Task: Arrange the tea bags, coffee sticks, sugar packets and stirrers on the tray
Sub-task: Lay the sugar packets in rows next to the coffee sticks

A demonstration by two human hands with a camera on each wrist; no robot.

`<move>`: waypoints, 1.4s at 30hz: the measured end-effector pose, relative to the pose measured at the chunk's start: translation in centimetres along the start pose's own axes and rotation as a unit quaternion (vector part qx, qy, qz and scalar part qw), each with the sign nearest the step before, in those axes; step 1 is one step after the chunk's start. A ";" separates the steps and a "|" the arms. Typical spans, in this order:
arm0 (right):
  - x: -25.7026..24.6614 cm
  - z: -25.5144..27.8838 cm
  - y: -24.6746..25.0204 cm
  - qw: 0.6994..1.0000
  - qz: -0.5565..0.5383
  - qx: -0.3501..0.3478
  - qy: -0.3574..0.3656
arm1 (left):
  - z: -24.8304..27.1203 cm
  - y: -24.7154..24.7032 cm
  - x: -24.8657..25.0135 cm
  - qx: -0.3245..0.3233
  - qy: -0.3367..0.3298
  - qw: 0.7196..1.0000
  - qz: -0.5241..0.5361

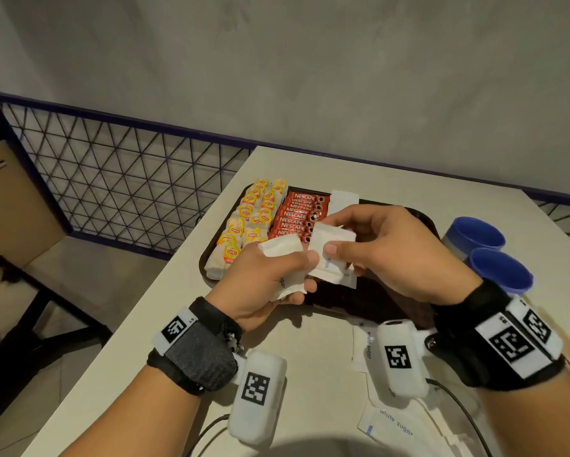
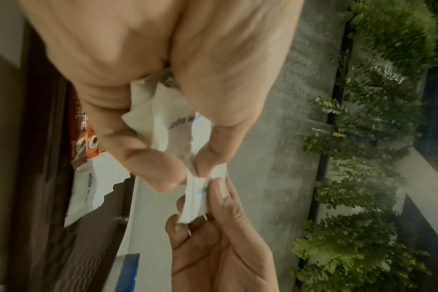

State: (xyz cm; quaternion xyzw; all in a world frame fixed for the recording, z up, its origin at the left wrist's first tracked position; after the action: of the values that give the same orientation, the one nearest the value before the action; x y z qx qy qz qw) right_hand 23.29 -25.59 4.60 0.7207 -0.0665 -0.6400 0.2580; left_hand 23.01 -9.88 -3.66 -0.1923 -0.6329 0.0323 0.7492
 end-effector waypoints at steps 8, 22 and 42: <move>1.6 0.5 -0.3 0.999 -0.010 -0.023 -0.032 | 0.1 0.6 0.8 0.048 -0.043 0.998 0.020; 7.6 -0.8 2.8 0.991 0.027 0.069 -0.116 | -0.4 1.7 0.6 0.091 -0.015 0.990 0.104; 7.7 -0.8 2.5 0.974 0.090 0.098 -0.184 | -0.4 1.7 0.5 0.085 0.001 0.991 0.101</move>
State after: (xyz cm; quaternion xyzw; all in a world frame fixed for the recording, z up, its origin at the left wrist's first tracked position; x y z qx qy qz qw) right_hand 25.94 -30.82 -1.09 0.6038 -0.2396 -0.7260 0.2257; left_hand 23.81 -8.27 -3.79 -0.1908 -0.6046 0.1620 0.7562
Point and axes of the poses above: each hand's wrist, its own z-axis away from the middle knuckle, its own y-axis out of the back of the hand, x = y × z, the point moved 7 cm from there along -z, towards the middle knuckle, and after that the axes turned 3 degrees about -z, right-handed, at the moved point
